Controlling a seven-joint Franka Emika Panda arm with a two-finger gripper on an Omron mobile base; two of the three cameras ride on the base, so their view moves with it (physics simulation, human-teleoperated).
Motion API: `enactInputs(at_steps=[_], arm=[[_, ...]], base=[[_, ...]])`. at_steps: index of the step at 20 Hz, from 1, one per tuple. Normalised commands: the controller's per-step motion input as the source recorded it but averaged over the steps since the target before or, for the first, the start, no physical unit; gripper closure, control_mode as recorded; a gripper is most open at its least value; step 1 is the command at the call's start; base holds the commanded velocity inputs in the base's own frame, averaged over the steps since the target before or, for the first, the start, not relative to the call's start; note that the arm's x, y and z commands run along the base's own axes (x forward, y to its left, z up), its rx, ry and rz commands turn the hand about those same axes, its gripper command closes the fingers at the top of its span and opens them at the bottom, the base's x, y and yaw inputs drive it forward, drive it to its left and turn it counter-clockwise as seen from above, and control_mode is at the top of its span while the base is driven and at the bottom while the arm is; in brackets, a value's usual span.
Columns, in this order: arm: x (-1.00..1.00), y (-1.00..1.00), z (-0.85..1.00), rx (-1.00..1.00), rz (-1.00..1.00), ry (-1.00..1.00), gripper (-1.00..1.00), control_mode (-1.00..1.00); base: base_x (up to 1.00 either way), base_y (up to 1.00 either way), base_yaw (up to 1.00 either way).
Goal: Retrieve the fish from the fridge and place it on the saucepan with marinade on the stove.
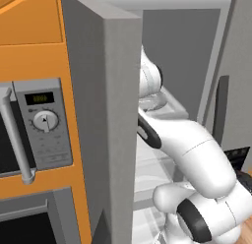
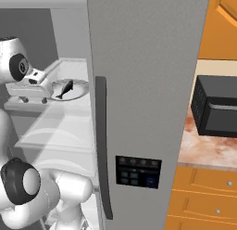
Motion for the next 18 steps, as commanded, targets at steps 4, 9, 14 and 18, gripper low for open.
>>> enactInputs(at_steps=[4, 9, 14, 18], arm=[[0.12, -0.19, 0.65, 0.03, -0.12, -0.01, -1.0, -1.0], [-0.96, -0.66, 0.19, 0.0, 0.0, -0.54, -1.0, -1.0], [-0.24, -0.38, -0.03, 0.0, 0.2, -0.45, -1.0, -1.0], [0.24, -0.28, 0.0, 0.03, 0.13, -0.03, -1.0, -1.0]], base=[[0.0, 0.0, 0.0], [0.0, 0.0, 0.0], [0.0, 0.0, 0.0], [0.0, 0.0, 0.0]])
